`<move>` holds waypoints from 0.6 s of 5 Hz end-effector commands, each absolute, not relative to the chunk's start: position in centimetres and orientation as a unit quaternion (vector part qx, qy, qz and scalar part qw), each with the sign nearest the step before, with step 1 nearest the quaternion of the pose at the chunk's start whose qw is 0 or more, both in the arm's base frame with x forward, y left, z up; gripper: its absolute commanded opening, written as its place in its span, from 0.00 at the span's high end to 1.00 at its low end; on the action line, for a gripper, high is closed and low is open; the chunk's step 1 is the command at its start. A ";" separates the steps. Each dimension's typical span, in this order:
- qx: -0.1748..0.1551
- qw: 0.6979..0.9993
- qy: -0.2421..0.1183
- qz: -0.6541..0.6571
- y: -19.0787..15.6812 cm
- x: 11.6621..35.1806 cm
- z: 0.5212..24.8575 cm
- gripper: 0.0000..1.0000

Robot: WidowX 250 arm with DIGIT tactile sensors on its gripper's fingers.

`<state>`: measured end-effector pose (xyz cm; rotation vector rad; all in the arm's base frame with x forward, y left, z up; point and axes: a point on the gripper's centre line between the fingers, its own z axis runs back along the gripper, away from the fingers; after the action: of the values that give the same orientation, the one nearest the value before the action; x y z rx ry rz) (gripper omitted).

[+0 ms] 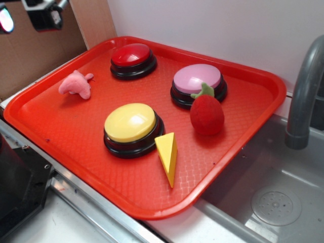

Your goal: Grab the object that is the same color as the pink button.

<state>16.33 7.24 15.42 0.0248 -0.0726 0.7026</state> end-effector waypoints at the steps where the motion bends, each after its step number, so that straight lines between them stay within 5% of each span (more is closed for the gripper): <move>1: 0.063 0.880 -0.069 0.466 10.5 18.6 10.1 0.00; 3: 0.081 0.867 -0.062 0.487 13.2 20.7 3.9 0.00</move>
<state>20.84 12.23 2.86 0.1695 -0.0847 1.0040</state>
